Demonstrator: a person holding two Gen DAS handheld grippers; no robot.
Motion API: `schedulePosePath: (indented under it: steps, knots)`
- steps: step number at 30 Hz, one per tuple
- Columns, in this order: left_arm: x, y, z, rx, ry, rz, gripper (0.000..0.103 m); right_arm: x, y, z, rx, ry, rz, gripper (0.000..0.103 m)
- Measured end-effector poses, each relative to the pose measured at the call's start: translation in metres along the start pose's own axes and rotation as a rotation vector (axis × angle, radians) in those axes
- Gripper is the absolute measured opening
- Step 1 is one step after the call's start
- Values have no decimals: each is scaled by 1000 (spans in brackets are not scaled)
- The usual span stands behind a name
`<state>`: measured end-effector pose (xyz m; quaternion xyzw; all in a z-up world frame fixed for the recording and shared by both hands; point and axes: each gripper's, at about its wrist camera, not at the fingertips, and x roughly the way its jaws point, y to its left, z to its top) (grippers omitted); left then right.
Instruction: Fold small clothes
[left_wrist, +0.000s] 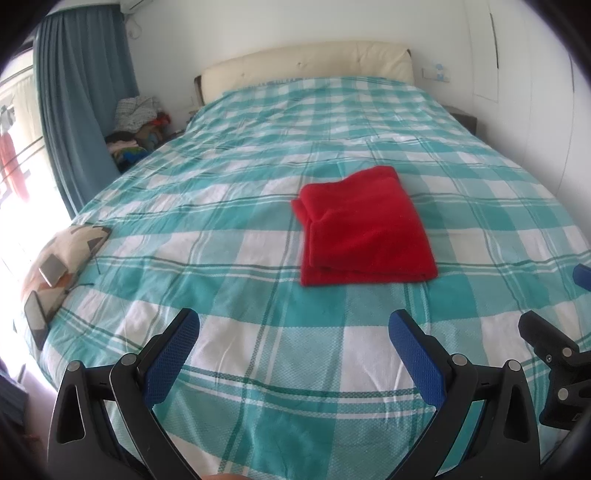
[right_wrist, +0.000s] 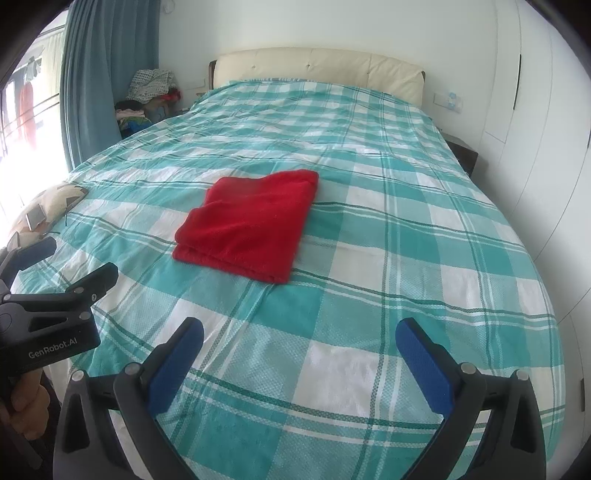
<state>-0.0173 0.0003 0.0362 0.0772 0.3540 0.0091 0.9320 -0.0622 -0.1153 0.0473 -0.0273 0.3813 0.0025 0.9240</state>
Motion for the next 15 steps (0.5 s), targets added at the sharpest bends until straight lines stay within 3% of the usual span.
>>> schedulePosePath:
  steps: [6,15]
  knots:
    - [0,3,-3,-20,16,-86,103,0,1,0,4,-7,-8,103]
    - [-13,6,-5,-31,-18,-61,103,1,1,2,17,-15,7,102]
